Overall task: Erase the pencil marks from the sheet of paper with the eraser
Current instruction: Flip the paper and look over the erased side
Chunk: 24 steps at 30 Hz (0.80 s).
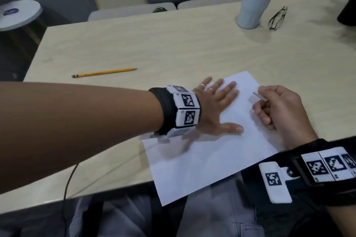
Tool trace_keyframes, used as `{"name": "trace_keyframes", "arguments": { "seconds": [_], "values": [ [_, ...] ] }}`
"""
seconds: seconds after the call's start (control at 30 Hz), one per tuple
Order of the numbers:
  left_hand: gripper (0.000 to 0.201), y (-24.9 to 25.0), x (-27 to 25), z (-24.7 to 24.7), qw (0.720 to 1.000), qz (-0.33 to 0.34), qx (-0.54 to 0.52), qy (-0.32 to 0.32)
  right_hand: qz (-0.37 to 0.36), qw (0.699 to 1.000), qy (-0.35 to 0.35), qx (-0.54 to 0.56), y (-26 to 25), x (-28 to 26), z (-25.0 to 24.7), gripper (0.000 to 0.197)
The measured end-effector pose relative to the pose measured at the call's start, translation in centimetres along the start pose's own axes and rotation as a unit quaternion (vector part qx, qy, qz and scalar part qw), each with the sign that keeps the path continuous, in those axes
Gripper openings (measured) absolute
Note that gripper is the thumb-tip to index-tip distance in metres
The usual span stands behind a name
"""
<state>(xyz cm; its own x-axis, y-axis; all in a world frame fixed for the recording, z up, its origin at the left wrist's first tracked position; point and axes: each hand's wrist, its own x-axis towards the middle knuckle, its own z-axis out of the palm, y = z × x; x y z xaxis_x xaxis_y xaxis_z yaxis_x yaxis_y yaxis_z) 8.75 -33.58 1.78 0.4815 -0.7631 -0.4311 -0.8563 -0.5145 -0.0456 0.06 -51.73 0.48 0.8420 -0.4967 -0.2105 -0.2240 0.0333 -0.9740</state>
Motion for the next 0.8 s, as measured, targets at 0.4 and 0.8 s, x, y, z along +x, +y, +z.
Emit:
{"name": "trace_keyframes", "arguments": {
  "seconds": [0.4, 0.8],
  "values": [
    [0.094, 2.4, 2.6, -1.4, 0.991, 0.125, 0.026, 0.024, 0.045, 0.991, 0.017, 0.121, -0.6, -0.3, -0.2, 0.026],
    [0.103, 0.6, 3.5, -1.9, 0.993, 0.093, 0.044, 0.064, 0.041, 0.993, -0.017, 0.105, -1.3, -1.3, 0.2, 0.049]
  ]
}}
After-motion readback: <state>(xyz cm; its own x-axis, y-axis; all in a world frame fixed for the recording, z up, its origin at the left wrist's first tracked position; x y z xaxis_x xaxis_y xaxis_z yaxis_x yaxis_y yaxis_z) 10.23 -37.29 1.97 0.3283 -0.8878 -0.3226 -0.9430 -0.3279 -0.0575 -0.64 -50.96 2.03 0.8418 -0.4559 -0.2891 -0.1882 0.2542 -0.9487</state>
